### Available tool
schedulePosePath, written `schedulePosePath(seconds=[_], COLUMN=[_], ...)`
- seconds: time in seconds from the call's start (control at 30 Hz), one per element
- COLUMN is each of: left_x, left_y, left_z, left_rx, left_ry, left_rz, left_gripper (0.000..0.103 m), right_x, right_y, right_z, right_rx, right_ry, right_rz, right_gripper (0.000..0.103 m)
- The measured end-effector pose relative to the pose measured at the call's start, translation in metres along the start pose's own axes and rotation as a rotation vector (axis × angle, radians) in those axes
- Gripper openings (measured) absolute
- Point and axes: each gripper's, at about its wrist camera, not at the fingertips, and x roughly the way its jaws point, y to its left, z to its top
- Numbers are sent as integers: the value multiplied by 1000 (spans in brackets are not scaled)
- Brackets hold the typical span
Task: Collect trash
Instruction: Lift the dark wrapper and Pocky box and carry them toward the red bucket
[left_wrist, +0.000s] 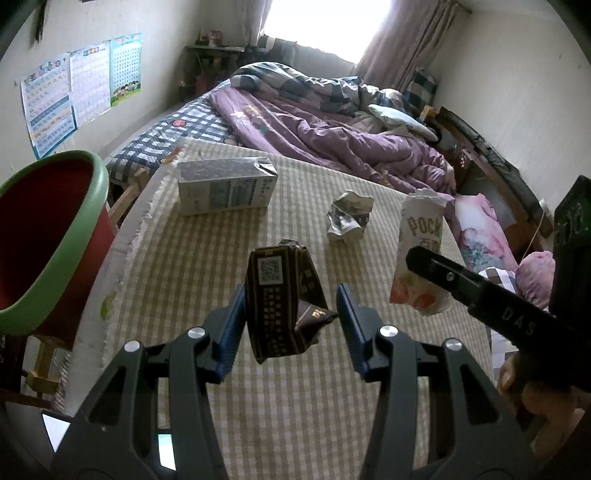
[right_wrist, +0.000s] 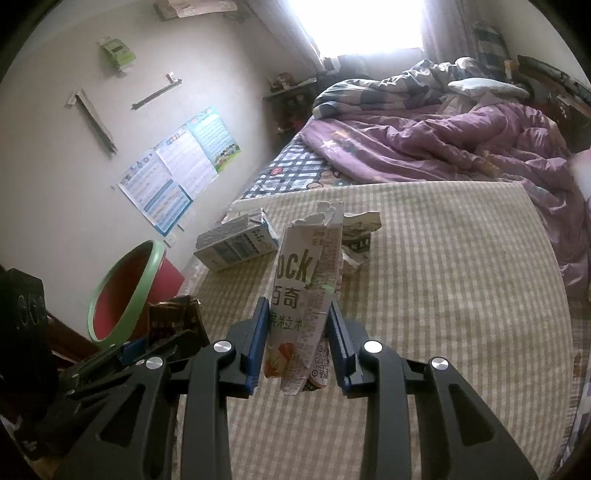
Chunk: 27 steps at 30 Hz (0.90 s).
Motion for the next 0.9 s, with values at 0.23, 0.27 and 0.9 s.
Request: schedulePosePath(seconds=[0.23,0.27,0.9], left_x=[-8,-9,-30], left_y=[16,19,70], left_z=[3,4,17], left_rx=[-8,-10,-27], left_ry=[-14,-16,-53], left_rz=[-4,-5,-6], left_gripper=[46,46,46], right_x=[4,4,24], right_y=[14,14,62], right_z=[1,1,0], right_rx=[-8,-9,-26], right_ry=[-5,-5,-1], right_rz=[-2,-2,-13], right_gripper=[31,31,31])
